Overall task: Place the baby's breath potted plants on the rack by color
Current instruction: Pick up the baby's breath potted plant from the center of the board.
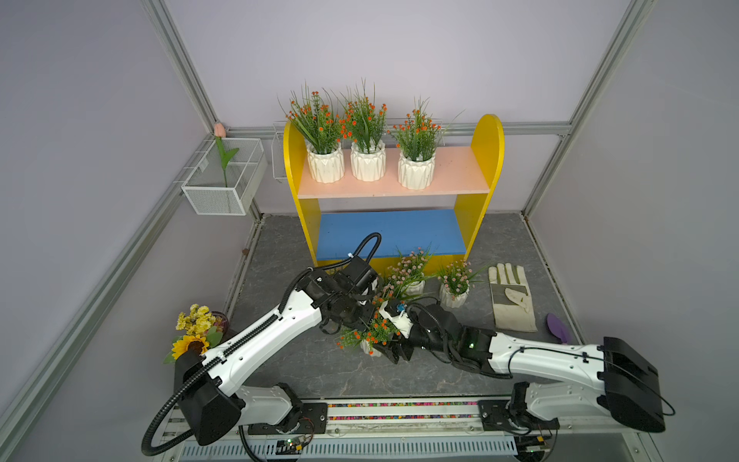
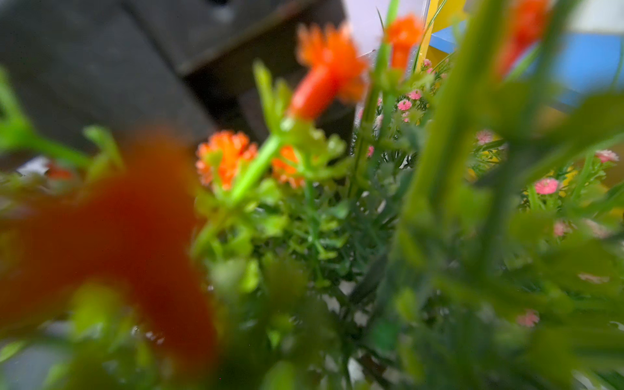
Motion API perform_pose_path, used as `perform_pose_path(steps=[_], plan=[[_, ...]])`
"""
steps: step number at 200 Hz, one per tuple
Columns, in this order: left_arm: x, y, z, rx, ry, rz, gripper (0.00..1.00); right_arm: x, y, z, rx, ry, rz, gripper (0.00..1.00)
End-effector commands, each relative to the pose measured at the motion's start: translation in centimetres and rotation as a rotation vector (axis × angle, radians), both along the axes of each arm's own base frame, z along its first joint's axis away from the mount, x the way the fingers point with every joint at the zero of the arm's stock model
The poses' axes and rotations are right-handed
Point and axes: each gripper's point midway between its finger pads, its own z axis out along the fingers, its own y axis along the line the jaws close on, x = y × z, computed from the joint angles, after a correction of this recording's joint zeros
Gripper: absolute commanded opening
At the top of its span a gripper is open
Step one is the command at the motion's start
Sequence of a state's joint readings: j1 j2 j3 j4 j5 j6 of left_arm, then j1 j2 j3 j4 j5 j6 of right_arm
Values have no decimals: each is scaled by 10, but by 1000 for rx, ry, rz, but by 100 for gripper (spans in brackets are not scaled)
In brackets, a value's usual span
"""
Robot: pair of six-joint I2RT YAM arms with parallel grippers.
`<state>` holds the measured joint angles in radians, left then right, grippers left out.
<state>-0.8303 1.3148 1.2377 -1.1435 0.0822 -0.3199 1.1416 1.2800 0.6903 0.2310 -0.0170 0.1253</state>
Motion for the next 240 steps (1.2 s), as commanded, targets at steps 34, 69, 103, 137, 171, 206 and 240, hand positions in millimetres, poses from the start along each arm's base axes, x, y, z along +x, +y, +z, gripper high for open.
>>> perform_pose_path(steps=[34, 69, 103, 137, 171, 206, 240], plan=[[4, -46, 45, -264, -59, -61, 0, -10, 17, 0, 14, 6, 60, 95], [3, -47, 41, -268, -51, -64, 0, -11, 17, 3, 29, 3, 65, 90], [3, -46, 40, -260, -53, -68, 0, -10, 15, 4, 26, -2, 59, 81], [4, -44, 40, -251, -63, -61, 0, -9, 12, 2, 14, -8, 56, 67], [7, -40, 40, -236, -82, -46, 0, -11, 10, 3, 17, -7, 62, 58], [13, -31, 40, -215, -118, 2, 15, -10, 3, 8, 32, -12, 47, 55], [17, -28, 41, -217, -149, 18, 23, -6, -5, 6, 21, -16, 21, 53]])
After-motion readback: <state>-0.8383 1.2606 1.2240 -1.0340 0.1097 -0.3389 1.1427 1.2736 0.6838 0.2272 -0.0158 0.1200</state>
